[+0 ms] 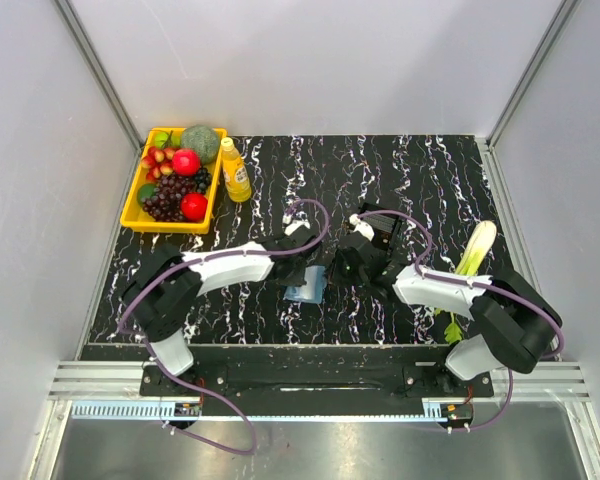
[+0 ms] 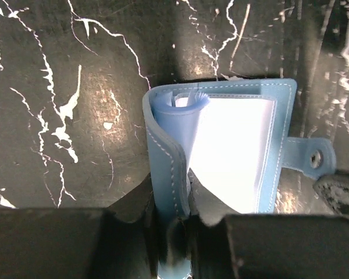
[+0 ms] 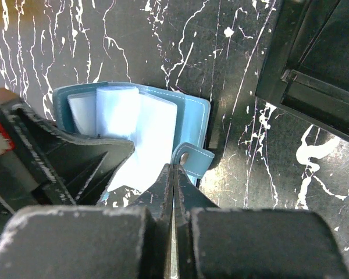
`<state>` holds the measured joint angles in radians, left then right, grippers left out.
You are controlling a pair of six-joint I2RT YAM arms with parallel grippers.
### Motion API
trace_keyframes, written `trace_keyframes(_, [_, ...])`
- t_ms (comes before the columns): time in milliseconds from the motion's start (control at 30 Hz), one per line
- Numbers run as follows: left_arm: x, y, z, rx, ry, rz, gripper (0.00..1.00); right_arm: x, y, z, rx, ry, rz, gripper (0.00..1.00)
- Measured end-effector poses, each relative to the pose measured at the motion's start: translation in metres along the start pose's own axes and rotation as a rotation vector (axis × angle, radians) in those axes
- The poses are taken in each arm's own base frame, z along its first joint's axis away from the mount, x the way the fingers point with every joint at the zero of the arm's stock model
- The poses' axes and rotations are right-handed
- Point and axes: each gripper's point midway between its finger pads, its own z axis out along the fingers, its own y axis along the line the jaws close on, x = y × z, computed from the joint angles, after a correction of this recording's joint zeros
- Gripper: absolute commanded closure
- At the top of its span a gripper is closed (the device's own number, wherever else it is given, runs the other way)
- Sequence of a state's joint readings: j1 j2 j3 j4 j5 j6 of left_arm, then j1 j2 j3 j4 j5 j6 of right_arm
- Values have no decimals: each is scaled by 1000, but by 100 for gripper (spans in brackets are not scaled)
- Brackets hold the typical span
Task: Put the credit cards into the card holder
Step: Open the card holder at the center of the board.
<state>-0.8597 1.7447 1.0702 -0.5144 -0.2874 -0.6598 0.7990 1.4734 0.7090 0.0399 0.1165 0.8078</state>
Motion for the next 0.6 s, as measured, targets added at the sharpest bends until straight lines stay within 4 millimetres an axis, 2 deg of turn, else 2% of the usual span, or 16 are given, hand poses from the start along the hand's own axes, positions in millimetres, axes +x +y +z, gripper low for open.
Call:
trace_keyframes(67, [-1, -3, -4, 80, -9, -38, 84, -2, 1, -1, -2, -6, -2, 100])
trace_keyframes(133, [-4, 4, -10, 154, -33, -98, 79, -3, 1, -3, -3, -9, -4, 100])
trace_keyframes(200, [-5, 14, -15, 236, -55, -165, 57, -4, 2, -4, -5, -12, -8, 100])
trace_keyframes(300, [-6, 16, -17, 348, -82, -232, 41, -2, 0, -4, 1, -7, -11, 100])
trace_keyframes(433, [2, -1, -18, 508, -78, -264, 41, -1, -2, -4, 12, 2, -13, 100])
trace_keyframes(500, [3, -8, -20, 570, -82, -276, 44, 1, -4, -4, 21, 9, -14, 100])
trace_keyframes(567, [3, -10, -21, 598, -89, -285, 58, 2, -8, -4, 36, 11, -15, 100])
trace_keyframes(600, [2, -10, -21, 607, -92, -291, 61, 2, -9, -5, 43, 12, -16, 100])
